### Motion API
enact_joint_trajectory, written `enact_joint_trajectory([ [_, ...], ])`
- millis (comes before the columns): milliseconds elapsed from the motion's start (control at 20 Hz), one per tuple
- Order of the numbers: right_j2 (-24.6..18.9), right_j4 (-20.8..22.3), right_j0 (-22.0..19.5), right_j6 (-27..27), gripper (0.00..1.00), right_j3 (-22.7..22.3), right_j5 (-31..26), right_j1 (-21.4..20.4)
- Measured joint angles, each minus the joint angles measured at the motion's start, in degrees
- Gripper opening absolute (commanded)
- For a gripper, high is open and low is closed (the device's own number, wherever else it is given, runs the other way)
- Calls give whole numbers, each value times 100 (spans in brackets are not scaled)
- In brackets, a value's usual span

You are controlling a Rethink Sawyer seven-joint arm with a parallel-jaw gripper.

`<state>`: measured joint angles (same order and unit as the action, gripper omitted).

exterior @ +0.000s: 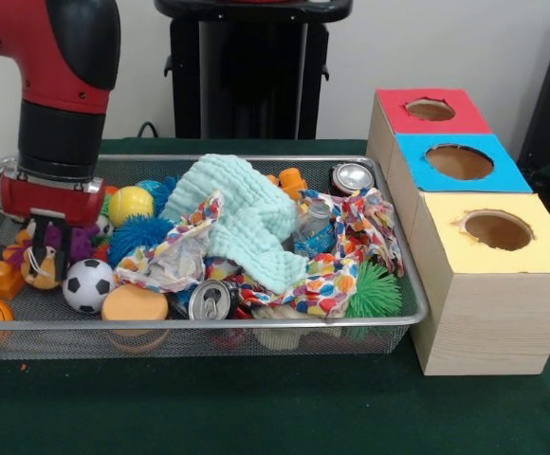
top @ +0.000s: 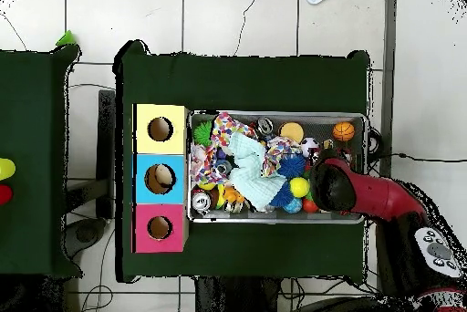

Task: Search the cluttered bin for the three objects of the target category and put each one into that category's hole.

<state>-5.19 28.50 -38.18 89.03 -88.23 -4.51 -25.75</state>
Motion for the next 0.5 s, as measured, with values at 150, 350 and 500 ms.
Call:
enact_joint_trajectory([
  [150,-69,-115,-21,0,0,-86,1,-48],
  [350,-99,-322,-66,10,0,-209,27,-88],
  [500,-106,-499,-119,16,0,-296,137,-87],
])
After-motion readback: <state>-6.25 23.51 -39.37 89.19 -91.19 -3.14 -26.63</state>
